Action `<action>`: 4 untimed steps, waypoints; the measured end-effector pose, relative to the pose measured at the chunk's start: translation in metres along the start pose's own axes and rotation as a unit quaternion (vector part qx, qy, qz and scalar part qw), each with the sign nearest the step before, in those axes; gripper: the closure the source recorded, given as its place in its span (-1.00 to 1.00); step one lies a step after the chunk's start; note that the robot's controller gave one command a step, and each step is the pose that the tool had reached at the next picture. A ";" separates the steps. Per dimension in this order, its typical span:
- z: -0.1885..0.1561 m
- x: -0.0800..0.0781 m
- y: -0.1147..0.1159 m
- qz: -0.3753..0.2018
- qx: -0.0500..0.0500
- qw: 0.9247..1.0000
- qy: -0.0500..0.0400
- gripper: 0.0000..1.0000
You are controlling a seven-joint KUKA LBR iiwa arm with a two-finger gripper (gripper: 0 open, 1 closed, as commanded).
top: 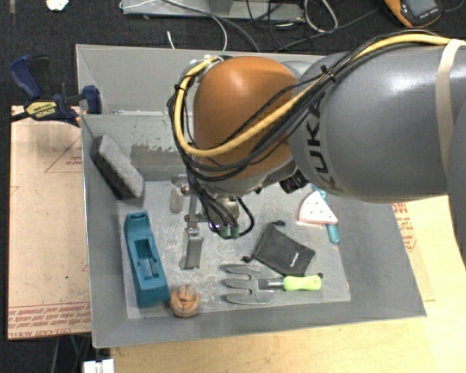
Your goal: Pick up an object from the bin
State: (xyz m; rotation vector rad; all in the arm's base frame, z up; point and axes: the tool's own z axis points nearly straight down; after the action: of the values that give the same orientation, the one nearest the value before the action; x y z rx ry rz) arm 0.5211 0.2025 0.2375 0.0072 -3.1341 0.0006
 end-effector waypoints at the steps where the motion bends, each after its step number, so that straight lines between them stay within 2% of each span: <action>1: -0.004 -0.002 -0.001 0.002 -0.001 1.000 -0.004 -1.00; 2: 0.066 -0.015 -0.028 0.036 -0.002 0.999 -0.006 -1.00; 3: 0.133 0.035 -0.064 0.005 -0.002 1.000 -0.002 -1.00; 4: 0.117 -0.004 -0.122 0.109 -0.005 0.994 -0.008 -1.00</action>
Offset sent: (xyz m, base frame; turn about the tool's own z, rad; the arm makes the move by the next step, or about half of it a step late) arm 0.0209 -0.0444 -0.1080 0.1149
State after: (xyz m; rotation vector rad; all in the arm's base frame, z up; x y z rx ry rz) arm 0.5248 0.0808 0.1201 -0.3361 -3.1329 -0.0124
